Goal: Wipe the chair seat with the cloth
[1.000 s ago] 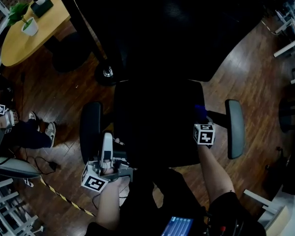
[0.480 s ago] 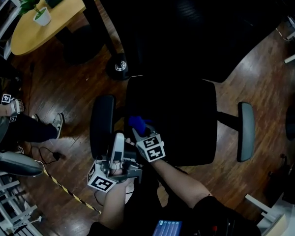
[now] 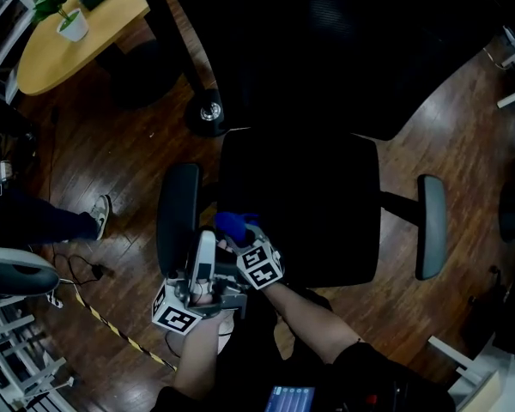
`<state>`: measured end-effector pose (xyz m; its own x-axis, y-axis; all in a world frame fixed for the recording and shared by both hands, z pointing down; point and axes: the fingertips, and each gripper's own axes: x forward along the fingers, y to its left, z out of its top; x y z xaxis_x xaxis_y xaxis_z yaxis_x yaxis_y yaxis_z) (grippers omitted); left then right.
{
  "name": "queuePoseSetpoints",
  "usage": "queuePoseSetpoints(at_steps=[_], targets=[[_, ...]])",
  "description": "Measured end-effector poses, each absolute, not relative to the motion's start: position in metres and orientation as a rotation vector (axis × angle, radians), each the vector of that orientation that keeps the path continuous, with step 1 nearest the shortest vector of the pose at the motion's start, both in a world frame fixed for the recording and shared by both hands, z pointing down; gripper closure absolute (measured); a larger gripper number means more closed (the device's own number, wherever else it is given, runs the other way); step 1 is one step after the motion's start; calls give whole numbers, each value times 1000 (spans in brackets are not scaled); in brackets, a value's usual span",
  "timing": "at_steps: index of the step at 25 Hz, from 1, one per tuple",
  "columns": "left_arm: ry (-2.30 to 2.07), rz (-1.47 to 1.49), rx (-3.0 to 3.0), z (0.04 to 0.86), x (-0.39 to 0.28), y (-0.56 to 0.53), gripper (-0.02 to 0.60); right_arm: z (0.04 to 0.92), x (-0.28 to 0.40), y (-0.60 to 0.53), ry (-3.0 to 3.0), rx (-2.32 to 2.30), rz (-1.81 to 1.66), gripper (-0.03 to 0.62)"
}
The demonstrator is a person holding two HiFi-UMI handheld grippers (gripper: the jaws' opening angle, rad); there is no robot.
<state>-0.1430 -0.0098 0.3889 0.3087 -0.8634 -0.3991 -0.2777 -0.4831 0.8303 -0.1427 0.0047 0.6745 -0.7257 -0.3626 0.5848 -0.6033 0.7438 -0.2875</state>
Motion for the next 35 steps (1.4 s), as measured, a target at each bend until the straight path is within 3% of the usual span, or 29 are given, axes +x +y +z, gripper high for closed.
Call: queuePoseSetpoints(at_steps=[4, 13, 18, 28, 31, 35], targets=[[-995, -1167, 1931, 386, -142, -13, 589, 690, -70, -12, -2320, 862, 658, 514], [-979, -1161, 1945, 384, -135, -18, 589, 693, 187, -30, -1970, 1291, 615, 514], [-960, -1184, 1958, 379, -131, -16, 588, 683, 260, -22, -1850, 1410, 599, 514], [-986, -1164, 1954, 382, -134, -8, 588, 669, 260, -19, -1823, 1517, 628, 514], [-979, -1179, 1957, 382, -137, -7, 589, 663, 211, -17, -1925, 1486, 634, 514], [-989, -1176, 1953, 381, -142, -7, 588, 662, 96, -9, -2114, 1390, 766, 514]])
